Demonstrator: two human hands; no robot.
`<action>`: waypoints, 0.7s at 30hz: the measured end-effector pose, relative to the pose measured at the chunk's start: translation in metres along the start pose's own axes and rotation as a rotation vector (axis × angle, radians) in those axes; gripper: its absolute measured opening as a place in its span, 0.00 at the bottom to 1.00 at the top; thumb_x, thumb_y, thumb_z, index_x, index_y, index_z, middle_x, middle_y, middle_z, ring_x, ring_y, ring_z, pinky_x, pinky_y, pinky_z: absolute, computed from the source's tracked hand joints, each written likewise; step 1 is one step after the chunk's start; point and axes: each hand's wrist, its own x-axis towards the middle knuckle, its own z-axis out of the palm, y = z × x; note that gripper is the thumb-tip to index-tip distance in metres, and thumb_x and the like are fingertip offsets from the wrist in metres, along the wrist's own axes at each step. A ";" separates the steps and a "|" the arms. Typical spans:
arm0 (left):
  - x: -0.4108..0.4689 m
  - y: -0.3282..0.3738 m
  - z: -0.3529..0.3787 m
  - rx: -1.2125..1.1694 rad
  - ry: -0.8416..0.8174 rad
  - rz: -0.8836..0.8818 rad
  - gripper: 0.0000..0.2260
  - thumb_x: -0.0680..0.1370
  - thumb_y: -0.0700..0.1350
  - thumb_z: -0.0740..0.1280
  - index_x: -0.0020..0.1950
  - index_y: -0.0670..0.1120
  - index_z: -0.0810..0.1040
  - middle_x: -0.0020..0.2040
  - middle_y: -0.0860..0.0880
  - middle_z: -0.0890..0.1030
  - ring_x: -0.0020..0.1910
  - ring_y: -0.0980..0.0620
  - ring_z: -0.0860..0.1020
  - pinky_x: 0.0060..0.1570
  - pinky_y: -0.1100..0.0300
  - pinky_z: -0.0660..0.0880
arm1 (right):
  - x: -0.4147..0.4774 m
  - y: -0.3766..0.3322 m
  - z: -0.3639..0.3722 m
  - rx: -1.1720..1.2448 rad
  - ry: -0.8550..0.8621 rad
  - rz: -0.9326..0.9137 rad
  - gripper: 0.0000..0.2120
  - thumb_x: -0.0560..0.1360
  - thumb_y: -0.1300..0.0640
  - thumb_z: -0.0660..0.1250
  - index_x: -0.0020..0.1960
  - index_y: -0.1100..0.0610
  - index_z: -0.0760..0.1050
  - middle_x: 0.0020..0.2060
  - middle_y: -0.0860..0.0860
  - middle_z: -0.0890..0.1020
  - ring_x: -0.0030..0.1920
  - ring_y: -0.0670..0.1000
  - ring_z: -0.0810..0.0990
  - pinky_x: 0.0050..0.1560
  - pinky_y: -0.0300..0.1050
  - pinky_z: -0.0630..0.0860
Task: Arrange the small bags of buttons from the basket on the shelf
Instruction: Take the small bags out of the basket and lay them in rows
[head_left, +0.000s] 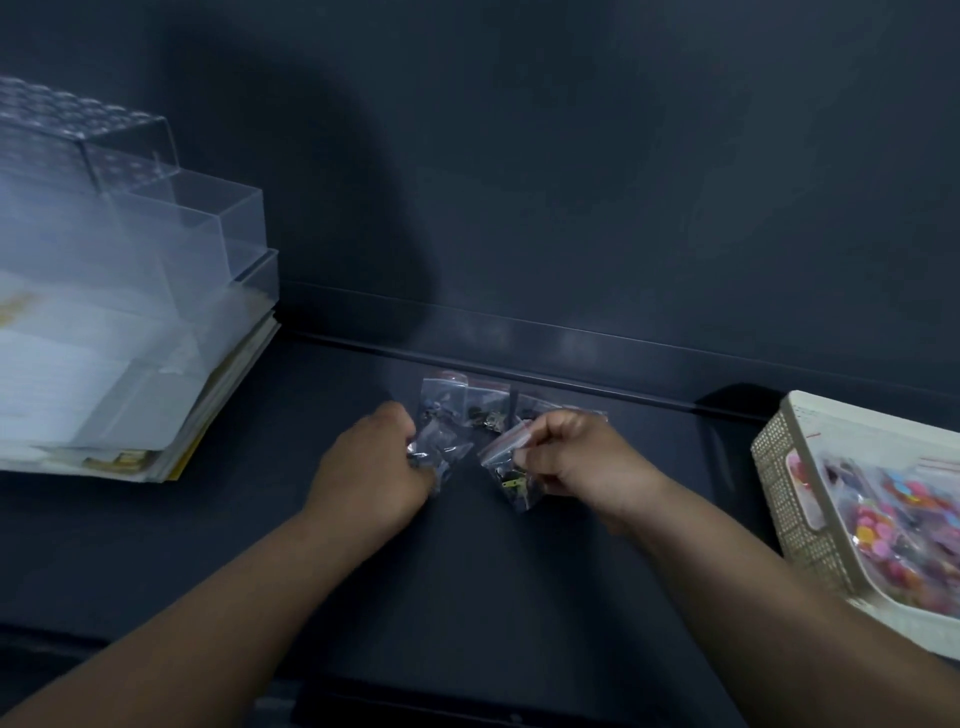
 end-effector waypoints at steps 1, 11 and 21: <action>-0.001 -0.001 0.001 0.005 0.016 0.078 0.13 0.71 0.49 0.70 0.54 0.50 0.72 0.50 0.52 0.74 0.50 0.50 0.74 0.47 0.57 0.71 | 0.001 0.002 0.002 0.015 0.004 0.008 0.12 0.73 0.69 0.68 0.36 0.55 0.72 0.29 0.50 0.75 0.28 0.45 0.73 0.31 0.36 0.73; -0.005 -0.015 0.006 0.191 -0.037 0.392 0.12 0.77 0.45 0.63 0.60 0.50 0.77 0.55 0.52 0.75 0.56 0.50 0.70 0.53 0.59 0.69 | 0.006 0.008 0.021 0.066 0.055 0.049 0.10 0.73 0.68 0.67 0.39 0.57 0.70 0.34 0.53 0.76 0.33 0.50 0.77 0.43 0.50 0.81; -0.005 -0.019 0.007 0.203 0.025 0.503 0.11 0.76 0.47 0.67 0.57 0.48 0.79 0.56 0.52 0.78 0.53 0.50 0.72 0.52 0.57 0.71 | -0.014 0.020 0.020 -0.932 0.176 -0.565 0.12 0.73 0.52 0.67 0.56 0.50 0.76 0.54 0.46 0.77 0.57 0.51 0.71 0.59 0.46 0.68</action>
